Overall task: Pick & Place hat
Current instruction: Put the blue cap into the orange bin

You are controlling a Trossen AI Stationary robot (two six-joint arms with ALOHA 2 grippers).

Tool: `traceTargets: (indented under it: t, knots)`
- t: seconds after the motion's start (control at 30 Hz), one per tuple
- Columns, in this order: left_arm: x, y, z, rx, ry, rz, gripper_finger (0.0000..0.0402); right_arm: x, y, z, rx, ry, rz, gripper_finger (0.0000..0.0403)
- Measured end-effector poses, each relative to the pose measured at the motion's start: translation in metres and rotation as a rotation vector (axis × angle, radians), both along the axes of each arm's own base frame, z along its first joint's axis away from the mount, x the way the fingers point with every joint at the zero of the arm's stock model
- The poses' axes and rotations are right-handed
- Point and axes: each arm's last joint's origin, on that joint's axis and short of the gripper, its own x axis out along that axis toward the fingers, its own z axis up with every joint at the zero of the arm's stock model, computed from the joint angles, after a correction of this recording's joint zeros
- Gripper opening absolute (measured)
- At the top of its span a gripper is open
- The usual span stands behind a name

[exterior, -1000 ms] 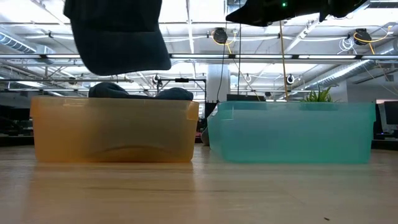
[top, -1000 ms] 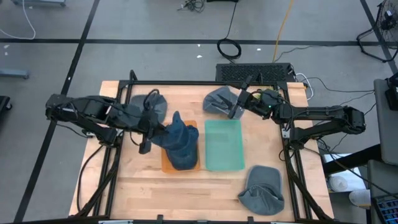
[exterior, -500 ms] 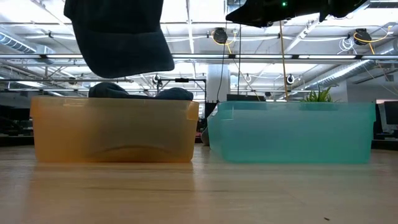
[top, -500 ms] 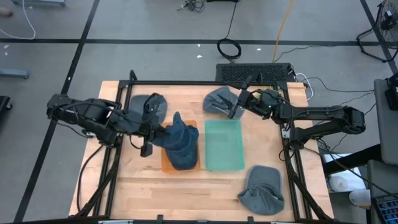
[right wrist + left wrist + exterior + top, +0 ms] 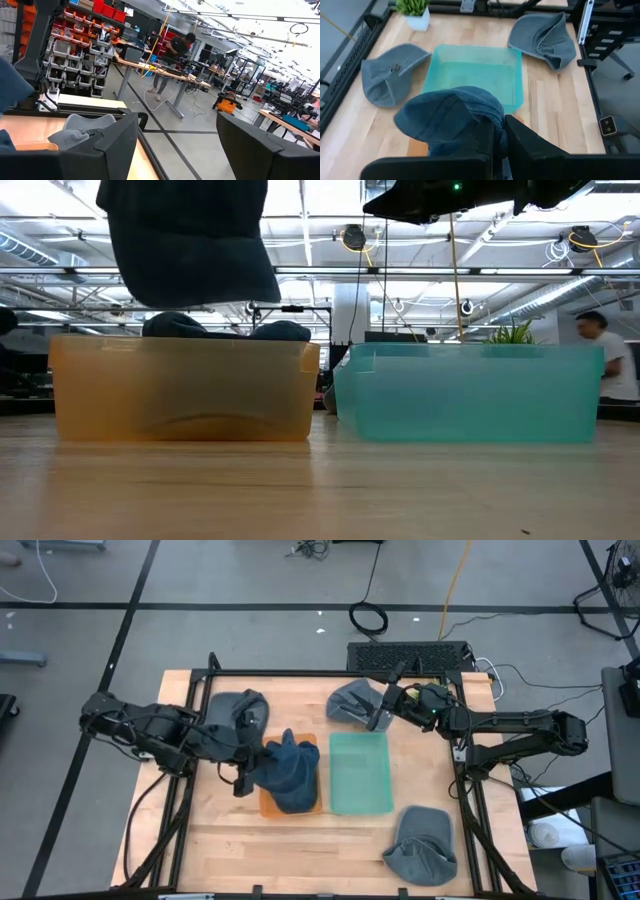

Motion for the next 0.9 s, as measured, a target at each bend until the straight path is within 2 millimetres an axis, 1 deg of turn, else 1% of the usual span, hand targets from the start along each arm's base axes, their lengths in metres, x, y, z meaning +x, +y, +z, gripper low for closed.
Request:
traceTargets:
  t: [0.33,0.63,0.77,0.9]
  knots:
    - [0.01,-0.005,-0.009,-0.025,0.038,-0.003,0.0023,0.0,0.0,-0.001,0.005,0.013,0.0,0.0256]
    - [0.006,-0.019,-0.008,-0.041,0.042,-0.082,0.0023,0.0,0.0,-0.005,0.014,0.05,0.0,0.0256]
    - [0.01,-0.023,-0.015,-0.023,0.075,-0.085,0.0023,0.001,0.0,-0.005,0.014,0.05,0.003,0.0256]
    - [0.02,-0.027,-0.024,0.006,0.111,-0.098,0.0023,0.001,0.001,-0.005,0.014,0.05,0.003,0.0256]
